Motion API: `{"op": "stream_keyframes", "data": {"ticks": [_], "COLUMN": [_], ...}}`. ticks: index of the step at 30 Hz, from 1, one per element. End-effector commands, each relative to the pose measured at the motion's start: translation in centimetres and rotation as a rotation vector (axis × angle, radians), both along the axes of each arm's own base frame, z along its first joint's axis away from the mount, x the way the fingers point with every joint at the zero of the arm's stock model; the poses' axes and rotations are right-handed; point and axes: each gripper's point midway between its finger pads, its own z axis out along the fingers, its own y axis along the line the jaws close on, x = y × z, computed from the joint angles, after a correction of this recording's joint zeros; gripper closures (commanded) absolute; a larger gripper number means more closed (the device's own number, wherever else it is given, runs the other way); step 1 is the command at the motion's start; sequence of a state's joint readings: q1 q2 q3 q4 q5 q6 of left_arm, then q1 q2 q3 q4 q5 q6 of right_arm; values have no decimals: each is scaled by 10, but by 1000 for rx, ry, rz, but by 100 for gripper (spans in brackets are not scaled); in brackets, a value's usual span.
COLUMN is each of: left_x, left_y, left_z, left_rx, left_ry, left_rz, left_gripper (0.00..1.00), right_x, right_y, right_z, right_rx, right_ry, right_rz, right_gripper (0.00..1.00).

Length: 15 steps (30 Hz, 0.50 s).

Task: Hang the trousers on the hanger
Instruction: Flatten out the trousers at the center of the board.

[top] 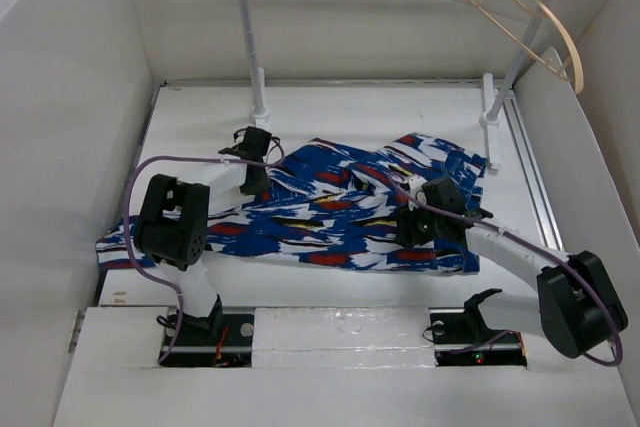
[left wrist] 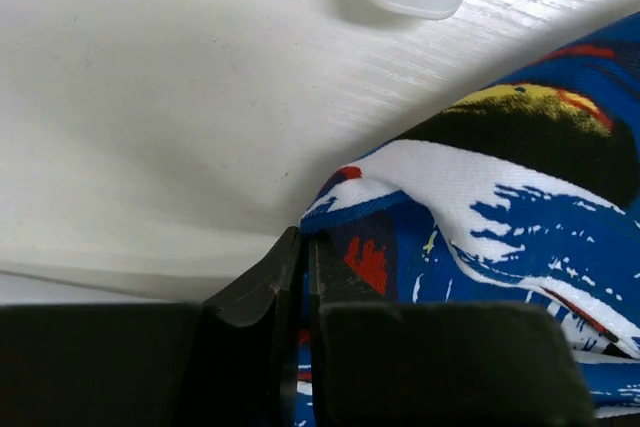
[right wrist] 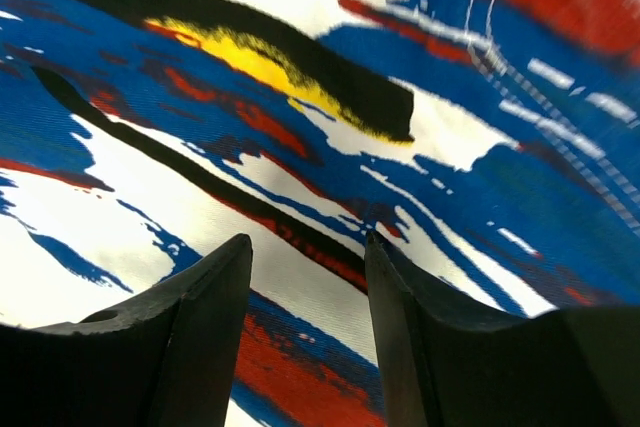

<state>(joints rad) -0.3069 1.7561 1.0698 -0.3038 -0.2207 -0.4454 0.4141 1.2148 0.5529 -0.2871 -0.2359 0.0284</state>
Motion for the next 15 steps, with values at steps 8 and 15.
{"op": "stream_keyframes", "data": {"ticks": [8,15], "left_x": [38,34], "left_y": [25,57], "left_z": [172,310], "left_rx": [156,249], "left_ry": [-378,-649], "left_rz": [84,166], "left_gripper": [100,100], "right_x": [-3,-3], "right_y": [2,0], "right_z": [-19,-25], "right_rx": [72,67], "right_ry": [24,45], "right_rz": [-107,-89], "right_gripper": [46,46]}}
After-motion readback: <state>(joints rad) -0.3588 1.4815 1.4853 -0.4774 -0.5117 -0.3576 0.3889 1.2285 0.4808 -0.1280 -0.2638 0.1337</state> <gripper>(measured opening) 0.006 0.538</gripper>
